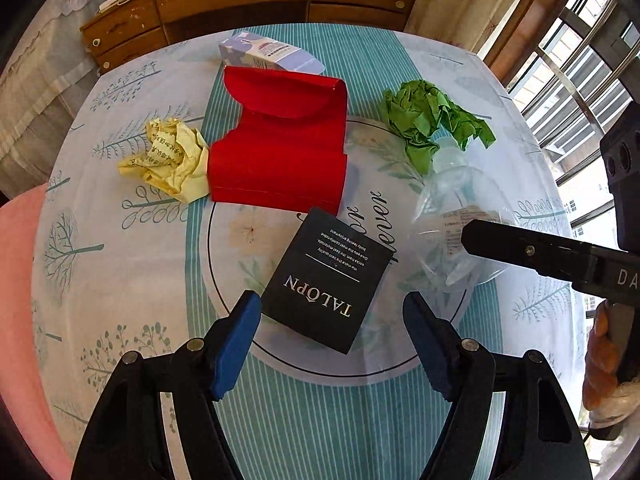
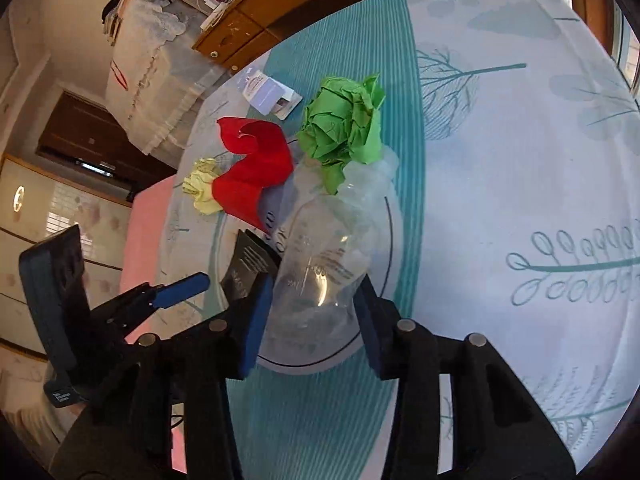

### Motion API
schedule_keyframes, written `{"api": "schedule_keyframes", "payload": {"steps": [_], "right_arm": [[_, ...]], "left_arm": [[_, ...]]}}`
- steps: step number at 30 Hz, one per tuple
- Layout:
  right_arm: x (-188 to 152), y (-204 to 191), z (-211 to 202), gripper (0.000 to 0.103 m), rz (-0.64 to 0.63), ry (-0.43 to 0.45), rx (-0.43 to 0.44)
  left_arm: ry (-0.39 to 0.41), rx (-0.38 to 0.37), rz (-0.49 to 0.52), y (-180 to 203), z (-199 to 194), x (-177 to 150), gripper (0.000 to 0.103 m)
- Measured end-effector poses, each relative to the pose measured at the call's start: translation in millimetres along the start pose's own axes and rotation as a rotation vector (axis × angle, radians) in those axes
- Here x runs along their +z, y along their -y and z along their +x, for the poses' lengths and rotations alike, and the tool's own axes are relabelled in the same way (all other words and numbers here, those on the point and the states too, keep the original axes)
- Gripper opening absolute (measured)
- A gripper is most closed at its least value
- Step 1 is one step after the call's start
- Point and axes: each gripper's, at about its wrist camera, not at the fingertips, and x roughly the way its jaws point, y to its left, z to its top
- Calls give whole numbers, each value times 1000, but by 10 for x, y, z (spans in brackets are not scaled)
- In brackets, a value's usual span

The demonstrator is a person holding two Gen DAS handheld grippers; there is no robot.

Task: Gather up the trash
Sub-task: 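Grasp the black TALON card with the left gripper while the right grasps the clear bottle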

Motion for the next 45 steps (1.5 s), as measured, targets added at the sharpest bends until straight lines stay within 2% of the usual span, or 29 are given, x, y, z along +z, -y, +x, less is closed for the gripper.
{"api": "schedule_keyframes", "payload": {"steps": [5, 15, 17, 21, 25, 28, 35, 39, 45], "right_arm": [[14, -5, 51, 35, -24, -8, 17], [-273, 9, -117, 35, -35, -17, 23], [-305, 17, -138, 35, -31, -14, 25], [-371, -1, -182, 35, -31, -3, 25], [-445, -65, -244, 34, -41, 18, 18], [-524, -132, -319, 34, -45, 36, 9], [-889, -438, -583, 34, -66, 90, -26], [-1266, -695, -742, 34, -57, 133, -48], [-1993, -1149, -984, 33, -31, 206, -77]], "left_arm": [[-39, 3, 25, 15, 184, 64, 76], [-71, 40, 85, 127, 399, 222, 75], [-64, 65, 116, 187, 408, 225, 68], [-64, 71, 155, 285, 405, 195, 64], [-45, 90, 155, 361, 338, 111, 61], [-22, 73, 146, 377, 184, 15, 56], [57, 12, 164, 284, -439, -342, 54], [88, -24, 193, 192, -800, -647, 54], [137, -86, 245, -52, -1437, -1337, 54]]}}
